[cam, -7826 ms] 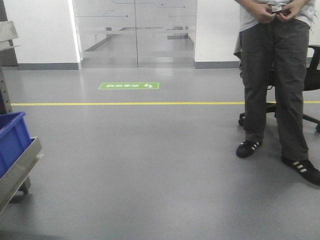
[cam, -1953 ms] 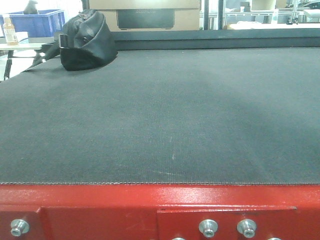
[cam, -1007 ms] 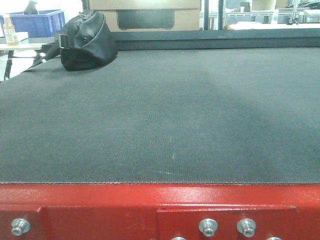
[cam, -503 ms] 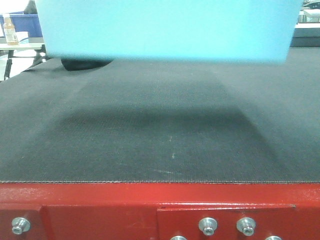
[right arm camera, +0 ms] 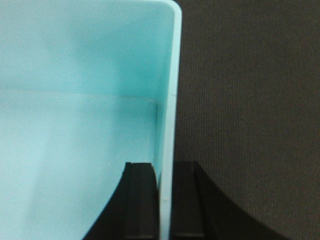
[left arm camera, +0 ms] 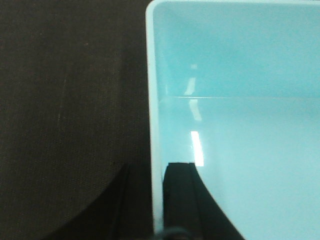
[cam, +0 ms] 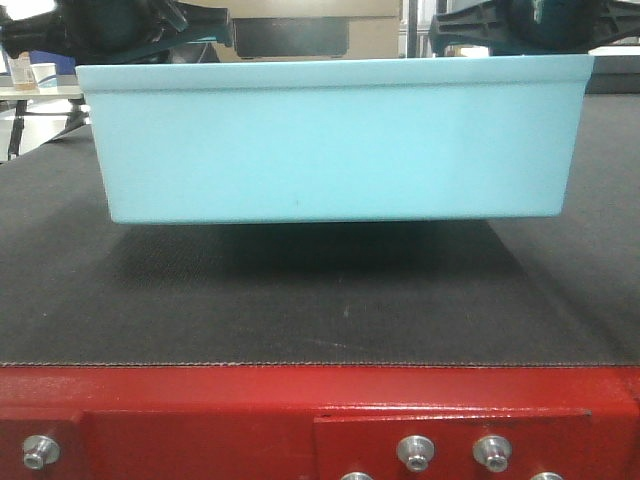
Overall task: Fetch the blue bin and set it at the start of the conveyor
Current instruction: 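Lower the bin onto the near end of the grey belt with both grippers, then open both grippers and raise them away from the bin rim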
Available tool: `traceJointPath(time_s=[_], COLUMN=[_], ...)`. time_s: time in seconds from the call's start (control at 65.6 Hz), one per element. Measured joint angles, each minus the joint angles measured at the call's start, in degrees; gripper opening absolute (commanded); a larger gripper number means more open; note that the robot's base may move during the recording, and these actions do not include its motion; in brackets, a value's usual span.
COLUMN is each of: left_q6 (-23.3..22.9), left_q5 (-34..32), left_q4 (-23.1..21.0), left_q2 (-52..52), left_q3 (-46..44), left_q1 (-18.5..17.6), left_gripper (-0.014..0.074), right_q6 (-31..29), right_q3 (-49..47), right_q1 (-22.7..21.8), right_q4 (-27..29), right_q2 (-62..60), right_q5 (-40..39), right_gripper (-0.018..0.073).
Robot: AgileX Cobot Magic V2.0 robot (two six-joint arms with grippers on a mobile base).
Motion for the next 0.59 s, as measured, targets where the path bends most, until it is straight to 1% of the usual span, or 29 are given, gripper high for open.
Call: traceJointPath(time_s=[0.046, 0.107, 0.153, 0.168, 0.198, 0.244, 0.275, 0.305, 0.336, 0.397, 0.503, 0.595], left_q6=[0.00, 0.00, 0.00, 0.00, 0.00, 0.00, 0.00, 0.00, 0.00, -0.10, -1.26, -1.89], left_q5=[-0.10, -0.10, 0.22, 0.21, 0.21, 0.43, 0.71, 1.07, 1.36, 2.16, 3.73, 4.84], left_q4=[0.00, 0.00, 0.00, 0.00, 0.00, -0.42, -0.84, -1.02, -1.17, -1.17, 0.10, 1.46], left_q2=[0.00, 0.00, 0.09, 0.09, 0.09, 0.09, 0.09, 0.09, 0.09, 0.09, 0.09, -0.02], left_q3=[0.00, 0.00, 0.00, 0.00, 0.00, -0.11, -0.31, -0.46, -0.72, -1.29, -2.51, -3.03], left_q1=[0.00, 0.00, 0.00, 0.00, 0.11, 0.11, -0.01, -0.24, -0.37, -0.65, -0.75, -0.75], left_gripper=[-0.0105, -0.0055, 0.0012, 0.0038, 0.0111, 0.0202, 0.0262, 0.0334, 0.0382, 0.0433, 0.0428, 0.0400], right_q6=[0.05, 0.05, 0.05, 0.05, 0.05, 0.05, 0.05, 0.05, 0.05, 0.05, 0.05, 0.05], right_q3=[0.00, 0.00, 0.00, 0.00, 0.00, 0.00, 0.00, 0.00, 0.00, 0.00, 0.00, 0.00], right_q1=[-0.04, -0.14, -0.14, -0.14, -0.14, -0.14, 0.12, 0.23, 0.23, 0.45, 0.55, 0.55], right_q4=[0.10, 0.82, 1.21, 1.39, 1.92, 2.78, 3.45, 4.13, 4.33, 4.99, 5.24, 5.33], right_q2=[0.12, 0.16, 0.16, 0.16, 0.16, 0.16, 0.16, 0.16, 0.16, 0.16, 0.16, -0.35], right_q5=[0.14, 0.14, 0.32, 0.44, 0.44, 0.44, 0.33, 0.22, 0.08, 0.08, 0.08, 0.20], right_gripper=[-0.0113, 0.0022, 0.0137, 0.0190, 0.0254, 0.0320, 0.0346, 0.0352, 0.0352, 0.0349, 0.0349, 0.0349])
